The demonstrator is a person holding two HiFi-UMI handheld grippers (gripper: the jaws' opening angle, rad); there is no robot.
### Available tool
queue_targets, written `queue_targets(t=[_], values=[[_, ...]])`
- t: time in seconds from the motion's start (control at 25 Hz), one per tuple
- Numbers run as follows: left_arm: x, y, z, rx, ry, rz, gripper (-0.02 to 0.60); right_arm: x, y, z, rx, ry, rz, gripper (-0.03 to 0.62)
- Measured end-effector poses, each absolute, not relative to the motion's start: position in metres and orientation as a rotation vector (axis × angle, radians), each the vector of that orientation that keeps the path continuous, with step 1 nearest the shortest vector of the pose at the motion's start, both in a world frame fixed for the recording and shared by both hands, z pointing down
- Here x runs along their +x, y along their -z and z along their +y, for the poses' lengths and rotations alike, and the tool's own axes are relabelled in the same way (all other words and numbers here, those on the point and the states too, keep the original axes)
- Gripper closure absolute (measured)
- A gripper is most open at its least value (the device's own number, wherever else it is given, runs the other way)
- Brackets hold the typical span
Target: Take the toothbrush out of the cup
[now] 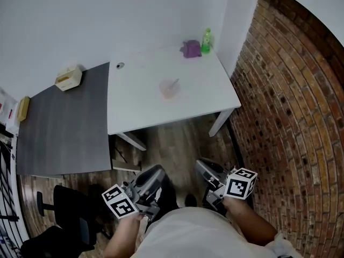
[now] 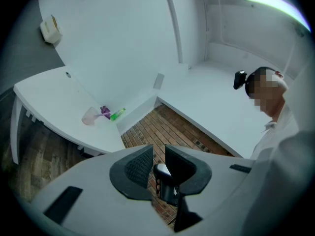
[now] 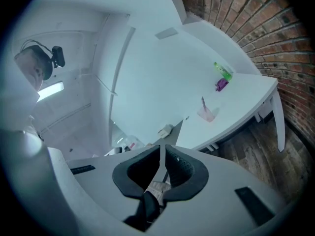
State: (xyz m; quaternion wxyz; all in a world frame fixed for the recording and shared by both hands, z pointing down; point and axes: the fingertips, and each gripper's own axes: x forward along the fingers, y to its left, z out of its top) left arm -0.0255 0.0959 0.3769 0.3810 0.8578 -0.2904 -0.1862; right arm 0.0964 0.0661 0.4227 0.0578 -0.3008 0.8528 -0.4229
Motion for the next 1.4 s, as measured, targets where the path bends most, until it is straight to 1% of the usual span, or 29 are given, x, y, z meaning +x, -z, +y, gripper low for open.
queue_targets(t=[0.32,0.64,1.0,1.4], values=[[-0.061,-0.377,0.033,2.221,0.412,-0.663,0.526,0.060,-0.421,0.005,-1.014,1.268,2.529,0.579],[-0.098,-0.378,-0.004,2.229,0.402,-0.607,0.527,0.028,-0.415,-0.028,-1.096,1.239,2.511,0.579],[-0.100,-0.381,-0.028,2.226,0.387,-0.588,0.526,0.034,-0.414,-0.053,-1.146,1.217,2.487,0.579],[-0.090,-0.390,-0.063,2.210,0.375,-0.689,0.526,0.054,-0.421,-0.097,-1.160,1.185,2.574,0.579]])
